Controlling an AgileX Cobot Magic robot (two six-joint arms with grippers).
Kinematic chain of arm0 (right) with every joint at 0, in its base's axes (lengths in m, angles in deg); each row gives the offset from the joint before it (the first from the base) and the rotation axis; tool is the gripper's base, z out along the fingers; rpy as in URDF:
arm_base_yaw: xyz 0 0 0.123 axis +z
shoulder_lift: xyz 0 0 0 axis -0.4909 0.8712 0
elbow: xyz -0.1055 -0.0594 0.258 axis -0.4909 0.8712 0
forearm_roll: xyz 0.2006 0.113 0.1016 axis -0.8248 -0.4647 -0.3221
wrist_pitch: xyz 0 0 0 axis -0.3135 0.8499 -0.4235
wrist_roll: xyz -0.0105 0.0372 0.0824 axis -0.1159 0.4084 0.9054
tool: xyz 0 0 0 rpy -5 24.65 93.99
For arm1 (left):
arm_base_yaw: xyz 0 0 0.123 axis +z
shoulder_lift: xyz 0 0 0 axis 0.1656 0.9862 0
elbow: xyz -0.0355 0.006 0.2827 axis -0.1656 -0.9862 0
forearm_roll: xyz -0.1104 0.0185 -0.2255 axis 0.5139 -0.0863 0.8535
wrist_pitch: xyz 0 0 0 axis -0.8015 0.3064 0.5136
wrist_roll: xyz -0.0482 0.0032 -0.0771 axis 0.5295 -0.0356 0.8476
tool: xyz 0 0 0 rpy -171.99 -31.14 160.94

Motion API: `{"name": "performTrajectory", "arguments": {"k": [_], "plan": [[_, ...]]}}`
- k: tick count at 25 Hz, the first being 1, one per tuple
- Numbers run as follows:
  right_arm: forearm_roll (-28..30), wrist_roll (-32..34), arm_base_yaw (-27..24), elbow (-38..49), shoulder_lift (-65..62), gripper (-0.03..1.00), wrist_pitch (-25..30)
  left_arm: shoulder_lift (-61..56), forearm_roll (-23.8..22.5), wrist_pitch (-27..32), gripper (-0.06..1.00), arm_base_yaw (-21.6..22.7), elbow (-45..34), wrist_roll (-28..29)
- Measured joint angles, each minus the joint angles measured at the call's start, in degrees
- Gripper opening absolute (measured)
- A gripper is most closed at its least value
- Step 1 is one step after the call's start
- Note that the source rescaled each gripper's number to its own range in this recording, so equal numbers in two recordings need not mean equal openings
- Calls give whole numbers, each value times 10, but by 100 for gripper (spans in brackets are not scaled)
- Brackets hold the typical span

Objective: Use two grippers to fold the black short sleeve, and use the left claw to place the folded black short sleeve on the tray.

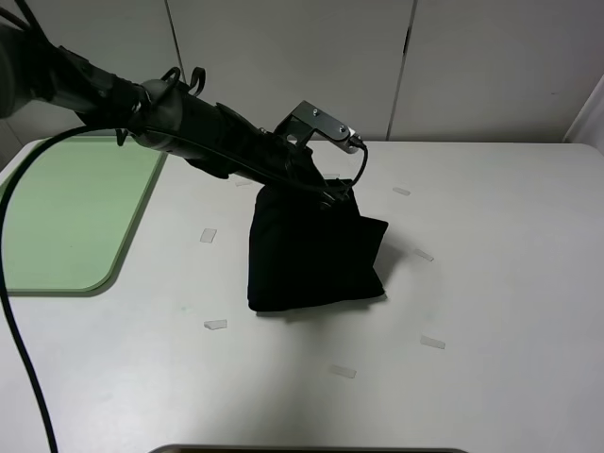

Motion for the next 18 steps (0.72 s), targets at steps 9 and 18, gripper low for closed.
{"name": "performTrajectory", "arguments": {"k": [9, 18], "plan": [[0, 0, 0, 0, 0, 100, 0, 14, 0, -37, 100, -9, 3, 2], [0, 0, 0, 0, 0, 100, 0, -104, 10, -40, 100, -9, -5, 10]]}}
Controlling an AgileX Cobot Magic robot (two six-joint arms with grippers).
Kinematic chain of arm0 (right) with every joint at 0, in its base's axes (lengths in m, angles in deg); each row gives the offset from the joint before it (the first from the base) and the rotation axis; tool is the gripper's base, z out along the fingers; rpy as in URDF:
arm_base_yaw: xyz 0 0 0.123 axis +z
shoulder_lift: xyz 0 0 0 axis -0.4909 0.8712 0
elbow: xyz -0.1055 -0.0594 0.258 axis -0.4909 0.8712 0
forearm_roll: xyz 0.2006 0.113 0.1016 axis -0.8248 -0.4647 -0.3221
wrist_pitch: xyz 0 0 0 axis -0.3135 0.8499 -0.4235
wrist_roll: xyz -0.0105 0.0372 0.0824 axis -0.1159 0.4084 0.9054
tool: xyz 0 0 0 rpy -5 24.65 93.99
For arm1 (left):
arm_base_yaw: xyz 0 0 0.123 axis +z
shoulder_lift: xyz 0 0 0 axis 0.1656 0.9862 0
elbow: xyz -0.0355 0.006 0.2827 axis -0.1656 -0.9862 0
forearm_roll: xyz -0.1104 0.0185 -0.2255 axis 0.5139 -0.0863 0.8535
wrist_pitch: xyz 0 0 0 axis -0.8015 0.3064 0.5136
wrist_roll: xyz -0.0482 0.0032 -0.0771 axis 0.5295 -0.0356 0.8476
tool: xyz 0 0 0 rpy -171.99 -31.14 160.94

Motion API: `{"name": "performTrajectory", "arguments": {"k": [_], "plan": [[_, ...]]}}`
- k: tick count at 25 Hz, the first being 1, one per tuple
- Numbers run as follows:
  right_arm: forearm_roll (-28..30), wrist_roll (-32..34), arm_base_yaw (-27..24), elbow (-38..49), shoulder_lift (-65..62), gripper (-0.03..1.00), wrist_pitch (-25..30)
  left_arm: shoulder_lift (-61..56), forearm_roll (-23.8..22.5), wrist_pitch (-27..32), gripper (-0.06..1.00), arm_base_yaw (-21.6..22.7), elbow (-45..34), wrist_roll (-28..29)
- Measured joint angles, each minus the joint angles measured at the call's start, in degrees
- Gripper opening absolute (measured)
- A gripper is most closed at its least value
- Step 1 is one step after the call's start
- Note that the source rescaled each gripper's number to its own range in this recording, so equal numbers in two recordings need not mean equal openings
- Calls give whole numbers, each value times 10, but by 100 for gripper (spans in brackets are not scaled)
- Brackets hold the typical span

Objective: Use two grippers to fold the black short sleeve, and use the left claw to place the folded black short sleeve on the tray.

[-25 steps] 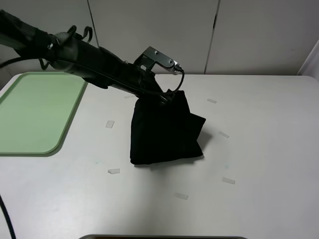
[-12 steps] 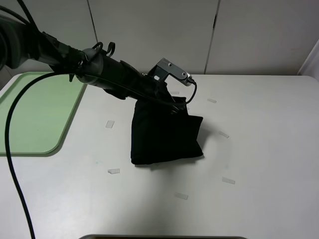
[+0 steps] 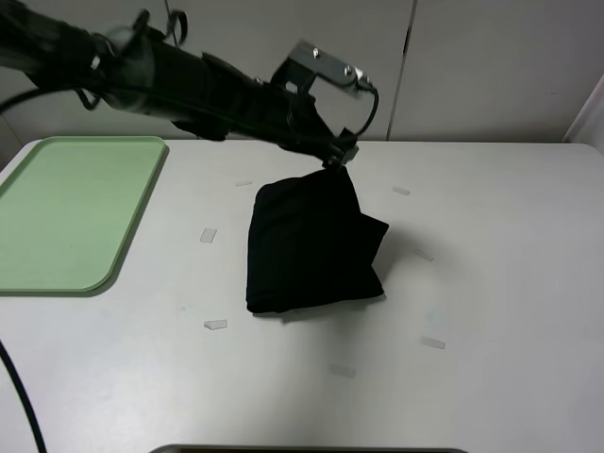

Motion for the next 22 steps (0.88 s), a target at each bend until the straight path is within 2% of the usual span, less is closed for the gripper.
{"name": "performTrajectory", "arguments": {"k": [4, 9, 13, 16, 19, 22], "plan": [[0, 0, 0, 0, 0, 100, 0, -82, 47, 40, 100, 4, -48, 35], [0, 0, 0, 0, 0, 100, 0, -158, 100, 179, 100, 53, -147, 116], [0, 0, 0, 0, 0, 100, 0, -196, 105, 268, 100, 115, -227, 177], [0, 0, 0, 0, 0, 100, 0, -210, 106, 316, 100, 154, -279, 195], [0, 0, 0, 0, 0, 100, 0, -211, 107, 346, 100, 185, -321, 203], [0, 0, 0, 0, 0, 100, 0, -211, 107, 349, 100, 209, -351, 205]]}}
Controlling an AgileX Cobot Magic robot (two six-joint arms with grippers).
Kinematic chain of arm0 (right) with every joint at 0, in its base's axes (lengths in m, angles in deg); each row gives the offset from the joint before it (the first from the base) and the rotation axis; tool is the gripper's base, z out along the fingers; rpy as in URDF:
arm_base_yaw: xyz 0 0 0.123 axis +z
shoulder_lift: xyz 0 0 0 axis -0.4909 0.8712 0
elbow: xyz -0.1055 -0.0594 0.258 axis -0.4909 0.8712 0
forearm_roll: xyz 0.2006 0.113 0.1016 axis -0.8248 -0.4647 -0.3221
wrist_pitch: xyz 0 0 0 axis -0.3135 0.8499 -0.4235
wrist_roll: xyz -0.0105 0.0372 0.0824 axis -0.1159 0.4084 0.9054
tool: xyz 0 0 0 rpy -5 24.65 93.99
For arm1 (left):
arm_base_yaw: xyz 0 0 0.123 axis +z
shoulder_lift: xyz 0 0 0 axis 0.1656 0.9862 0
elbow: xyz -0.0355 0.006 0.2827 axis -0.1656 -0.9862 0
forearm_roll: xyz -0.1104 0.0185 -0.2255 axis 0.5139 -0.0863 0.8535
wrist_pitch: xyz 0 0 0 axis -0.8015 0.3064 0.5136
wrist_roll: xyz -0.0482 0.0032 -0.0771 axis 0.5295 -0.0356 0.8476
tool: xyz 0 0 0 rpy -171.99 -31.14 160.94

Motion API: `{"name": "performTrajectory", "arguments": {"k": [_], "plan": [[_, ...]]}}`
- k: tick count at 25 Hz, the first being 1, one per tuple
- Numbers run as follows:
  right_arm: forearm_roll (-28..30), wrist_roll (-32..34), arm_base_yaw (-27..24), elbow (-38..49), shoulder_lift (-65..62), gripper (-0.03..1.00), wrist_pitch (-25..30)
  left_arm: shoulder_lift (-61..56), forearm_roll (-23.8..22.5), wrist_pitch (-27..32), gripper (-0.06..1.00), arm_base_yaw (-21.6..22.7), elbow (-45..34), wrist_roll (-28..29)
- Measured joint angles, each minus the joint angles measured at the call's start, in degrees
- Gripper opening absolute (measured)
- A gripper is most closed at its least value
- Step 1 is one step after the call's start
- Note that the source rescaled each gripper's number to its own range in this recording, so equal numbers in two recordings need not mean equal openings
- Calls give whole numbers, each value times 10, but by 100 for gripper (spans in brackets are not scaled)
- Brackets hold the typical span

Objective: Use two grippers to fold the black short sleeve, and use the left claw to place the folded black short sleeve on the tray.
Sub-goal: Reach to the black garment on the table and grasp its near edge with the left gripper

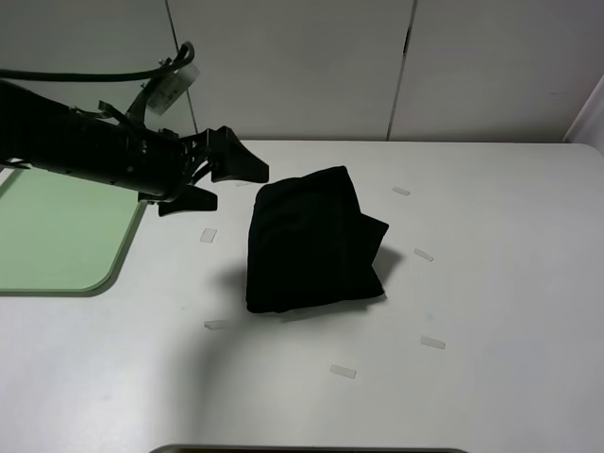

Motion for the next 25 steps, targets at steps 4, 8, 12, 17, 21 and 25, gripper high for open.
{"name": "performTrajectory", "arguments": {"k": [4, 8, 12, 17, 21, 25], "plan": [[0, 0, 0, 0, 0, 100, 0, 0, 9, 2, 100, 21, -20, -2], [0, 0, 0, 0, 0, 100, 0, 3, 29, -4, 100, 27, -31, -14], [0, 0, 0, 0, 0, 100, 0, 48, 61, 7, 99, 27, -31, -32], [0, 0, 0, 0, 0, 100, 0, 112, 88, 12, 99, 27, -24, -58], [0, 0, 0, 0, 0, 100, 0, 144, 94, 13, 99, 27, -1, -62], [0, 0, 0, 0, 0, 100, 0, 175, 117, 27, 99, 17, 26, -71]]}}
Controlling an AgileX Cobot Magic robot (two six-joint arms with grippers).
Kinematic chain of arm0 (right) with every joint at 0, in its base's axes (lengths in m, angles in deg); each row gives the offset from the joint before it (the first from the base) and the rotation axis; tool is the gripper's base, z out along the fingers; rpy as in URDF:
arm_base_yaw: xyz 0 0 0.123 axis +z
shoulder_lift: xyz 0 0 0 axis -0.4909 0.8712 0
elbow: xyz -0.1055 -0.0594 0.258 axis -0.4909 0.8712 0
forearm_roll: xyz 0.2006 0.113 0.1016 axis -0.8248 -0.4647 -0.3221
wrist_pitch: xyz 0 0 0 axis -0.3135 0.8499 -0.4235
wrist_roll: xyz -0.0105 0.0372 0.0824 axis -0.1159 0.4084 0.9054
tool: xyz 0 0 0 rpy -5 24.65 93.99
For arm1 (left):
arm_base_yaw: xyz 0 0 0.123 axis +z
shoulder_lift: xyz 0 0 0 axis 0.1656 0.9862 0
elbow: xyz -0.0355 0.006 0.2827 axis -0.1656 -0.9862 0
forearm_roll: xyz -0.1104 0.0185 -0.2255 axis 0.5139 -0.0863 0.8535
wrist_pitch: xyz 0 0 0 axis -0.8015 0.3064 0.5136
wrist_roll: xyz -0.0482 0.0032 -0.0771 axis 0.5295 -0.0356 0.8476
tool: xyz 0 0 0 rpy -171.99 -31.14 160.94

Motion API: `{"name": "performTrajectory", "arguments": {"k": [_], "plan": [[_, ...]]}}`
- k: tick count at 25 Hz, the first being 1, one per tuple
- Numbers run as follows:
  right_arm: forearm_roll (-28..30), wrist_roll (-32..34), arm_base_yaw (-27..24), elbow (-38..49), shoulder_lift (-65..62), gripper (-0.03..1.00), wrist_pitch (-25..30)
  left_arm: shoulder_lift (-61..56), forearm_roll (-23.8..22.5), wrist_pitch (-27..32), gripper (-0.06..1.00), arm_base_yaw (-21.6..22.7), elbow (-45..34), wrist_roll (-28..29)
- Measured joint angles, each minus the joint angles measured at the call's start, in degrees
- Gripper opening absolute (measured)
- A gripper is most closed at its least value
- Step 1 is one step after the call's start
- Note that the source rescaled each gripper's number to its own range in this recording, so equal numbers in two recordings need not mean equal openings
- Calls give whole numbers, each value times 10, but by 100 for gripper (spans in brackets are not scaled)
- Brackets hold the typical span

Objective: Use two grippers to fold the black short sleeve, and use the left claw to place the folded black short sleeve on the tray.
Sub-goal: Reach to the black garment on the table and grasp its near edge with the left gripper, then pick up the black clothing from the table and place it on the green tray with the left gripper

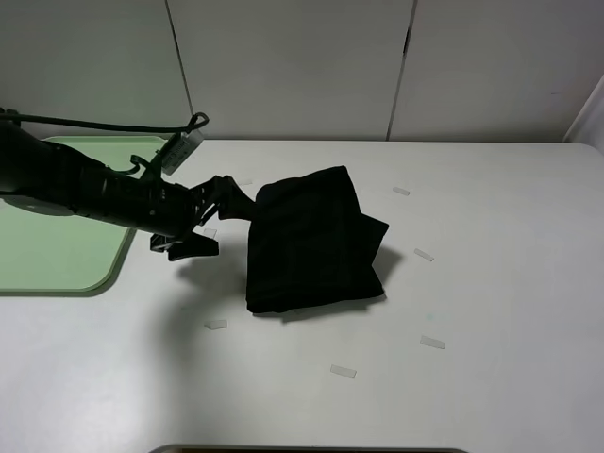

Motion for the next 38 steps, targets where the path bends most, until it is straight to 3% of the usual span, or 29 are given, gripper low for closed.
{"name": "performTrajectory", "arguments": {"k": [15, 19, 28, 33, 36, 38], "plan": [[0, 0, 0, 0, 0, 100, 0, 77, 18, 0, 93, -74, 93, -17], [0, 0, 0, 0, 0, 100, 0, 80, 18, -24, 79, -87, 100, -25], [0, 0, 0, 0, 0, 100, 0, 80, 18, -41, 25, -88, 101, -43], [0, 0, 0, 0, 0, 100, 0, 80, 6, -60, 20, -86, 110, -47], [0, 0, 0, 0, 0, 100, 0, 74, -38, -64, 20, -74, 125, -41], [0, 0, 0, 0, 0, 100, 0, 59, -90, -65, 20, -60, 133, -21]]}}
